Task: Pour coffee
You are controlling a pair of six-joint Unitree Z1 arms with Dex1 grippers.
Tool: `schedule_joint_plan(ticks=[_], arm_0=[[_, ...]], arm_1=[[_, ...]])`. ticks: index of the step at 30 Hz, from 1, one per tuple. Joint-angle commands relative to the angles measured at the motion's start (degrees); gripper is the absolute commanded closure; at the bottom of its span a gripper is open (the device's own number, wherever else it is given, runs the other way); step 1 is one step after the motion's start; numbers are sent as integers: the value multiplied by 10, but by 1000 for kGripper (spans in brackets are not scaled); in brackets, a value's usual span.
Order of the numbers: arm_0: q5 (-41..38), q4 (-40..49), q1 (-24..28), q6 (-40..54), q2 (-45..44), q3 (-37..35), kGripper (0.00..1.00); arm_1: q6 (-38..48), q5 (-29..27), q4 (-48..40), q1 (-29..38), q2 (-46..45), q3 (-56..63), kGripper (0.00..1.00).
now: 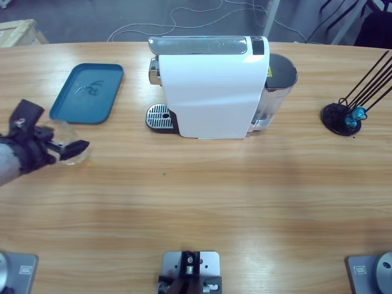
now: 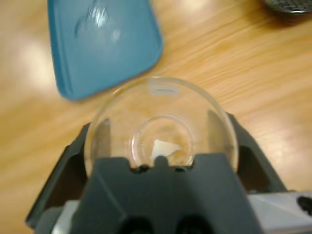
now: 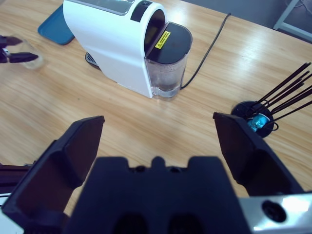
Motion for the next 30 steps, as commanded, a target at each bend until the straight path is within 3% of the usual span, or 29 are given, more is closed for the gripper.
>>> schedule_joint_plan(ticks=[1, 5, 7, 17, 24, 30], arm_0=[[-355, -57, 160, 364, -64, 9, 1000], [-560, -97, 298, 512, 56, -36, 1000], [-608, -137, 320, 524, 116, -61, 1000], [-709, -212, 319, 494, 321, -205, 1000], [-714, -203, 307, 484, 342, -230, 1000], [-669, -123, 256, 472, 334, -252, 1000]], arm_1=[[11, 0, 7, 6, -24, 34, 0], [11, -1, 16, 6, -34, 33, 0], [11, -1, 27, 6, -37, 30, 0], [7, -7, 66, 6, -37, 17, 0], [9, -9, 47, 6, -20, 21, 0], [9, -10, 38, 6, -9, 24, 0]])
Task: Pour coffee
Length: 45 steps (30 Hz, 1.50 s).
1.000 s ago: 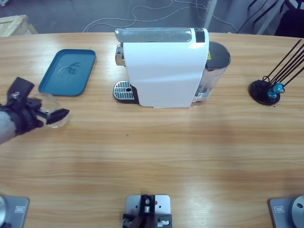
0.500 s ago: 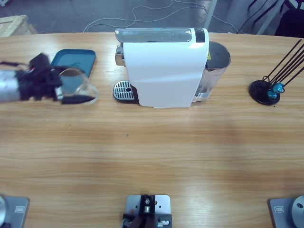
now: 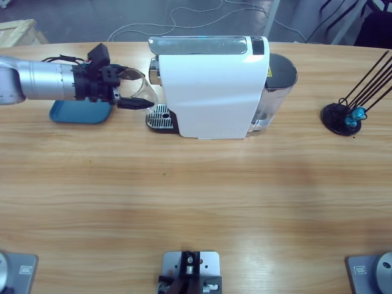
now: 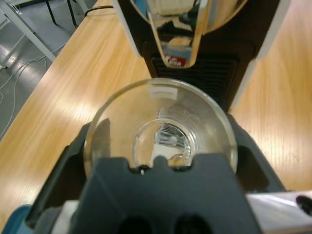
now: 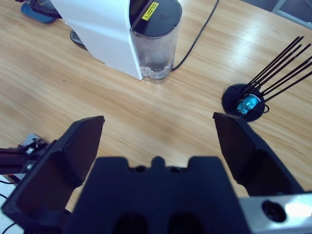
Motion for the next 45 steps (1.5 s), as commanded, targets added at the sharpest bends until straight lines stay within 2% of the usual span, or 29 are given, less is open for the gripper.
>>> schedule_joint_plan(ticks=[1, 9, 15, 24, 25, 26, 27, 30, 34, 37, 43, 45], arm_0=[[44, 93, -58, -11, 19, -28, 1000], [64, 112, -63, -30, 24, -44, 1000], [80, 162, -73, -29, 42, -99, 1000], [105, 176, -81, -28, 42, -98, 1000], [111, 176, -83, -29, 44, -98, 930], [120, 176, -85, -30, 45, -100, 256], [131, 175, -89, -30, 46, -99, 129], [130, 172, -90, -29, 45, -96, 22], [122, 172, -89, -34, 42, -94, 18], [83, 170, -76, -41, 30, -80, 18], [-1, 168, -31, -41, -41, -38, 18], [1, 168, -28, -41, -60, -20, 18]], arm_1=[[5, -10, -14, 6, 18, 11, 0], [5, -12, -13, 6, 10, 16, 0], [5, -12, -10, 6, 4, 16, 0], [5, -12, -14, 6, 8, 17, 0], [5, -12, -14, 6, 8, 16, 0], [5, -12, -14, 6, 8, 16, 0], [5, -12, -14, 5, 8, 16, 0], [5, -11, -14, 6, 9, 17, 0], [5, -11, -14, 6, 9, 16, 0], [5, -11, -13, 6, 9, 17, 0], [4, -10, -13, 6, 14, 11, 0], [2, -10, -14, 6, 22, 4, 0]])
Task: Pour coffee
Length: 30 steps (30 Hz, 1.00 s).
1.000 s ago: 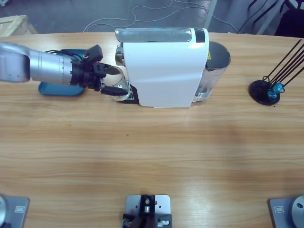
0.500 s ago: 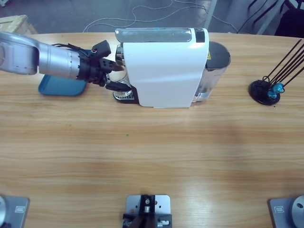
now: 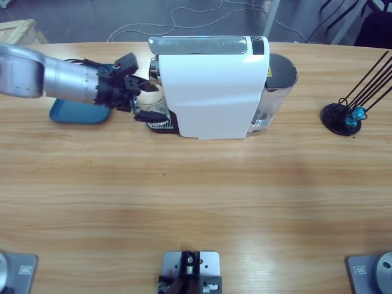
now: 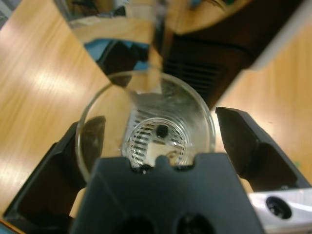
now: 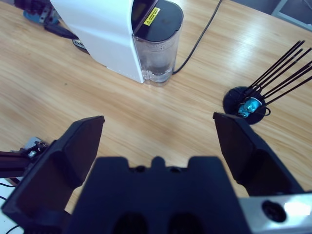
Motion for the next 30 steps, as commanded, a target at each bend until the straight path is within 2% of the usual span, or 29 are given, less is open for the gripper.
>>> schedule_joint_plan(ticks=[1, 4, 9, 12, 13, 14, 17, 18, 20, 23, 27, 30], arm_0=[[-47, 1, 34, -8, -76, 67, 18], [1, 1, 43, -8, -114, 96, 18], [137, 5, 65, -26, -218, 151, 18], [152, 14, 72, -44, -263, 162, 18], [149, 22, 68, -57, -272, 162, 18], [146, 38, 57, -79, -285, 163, 18], [149, 100, 14, -168, -325, 168, 13], [153, 129, 1, -191, -344, 174, 9], [182, 172, -15, -214, -371, 178, 9], [215, 203, -36, -238, -411, 178, 9], [222, 211, -41, -265, -420, 177, 9], [226, 220, -44, -271, -409, 179, 9]], arm_1=[[1, -9, -6, 6, 22, -1, 0], [-4, -9, -9, 6, 38, -21, 0], [-20, -20, -7, 4, 94, -80, 0], [-24, -20, -3, -9, 142, -132, 17], [-28, -13, 0, -15, 158, -152, 104], [-30, -7, 11, -22, 173, -173, 256], [-37, 33, 95, -79, 237, -290, 903], [-38, 59, 106, -104, 257, -321, 1000], [-51, 65, 118, -131, 297, -374, 1000], [-83, 77, 212, -174, 396, -524, 1000], [-107, 139, 282, -215, 512, -668, 1000], [-109, 167, 322, -220, 586, -757, 1000]])
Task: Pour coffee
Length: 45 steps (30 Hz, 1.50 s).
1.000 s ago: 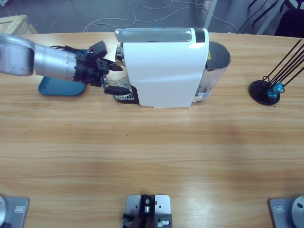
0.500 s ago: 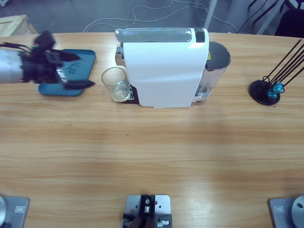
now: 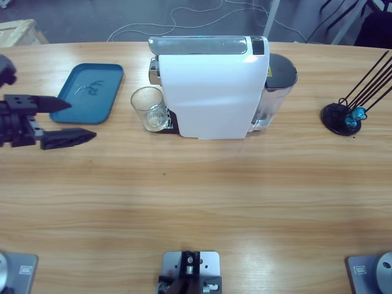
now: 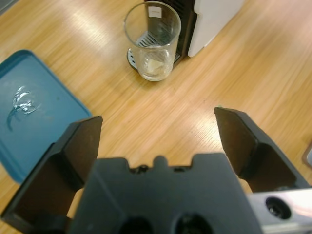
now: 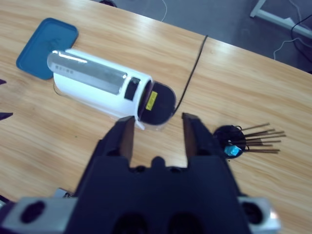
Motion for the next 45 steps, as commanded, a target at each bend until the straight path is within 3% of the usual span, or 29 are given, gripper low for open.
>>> schedule_joint_plan(ticks=[1, 5, 14, 45], arm_0=[[21, 28, -14, -27, -5, 22, 9], [43, 22, -14, -27, 6, 25, 9], [40, 4, -14, -27, 33, 20, 9], [40, 4, -14, -26, 39, 25, 9]], arm_1=[[-24, 79, 100, -36, 221, -201, 1000], [-37, 97, 102, -36, 254, -214, 1000], [-40, 84, 94, -51, 291, -216, 1000], [-40, 112, 100, -38, 327, -191, 1000]])
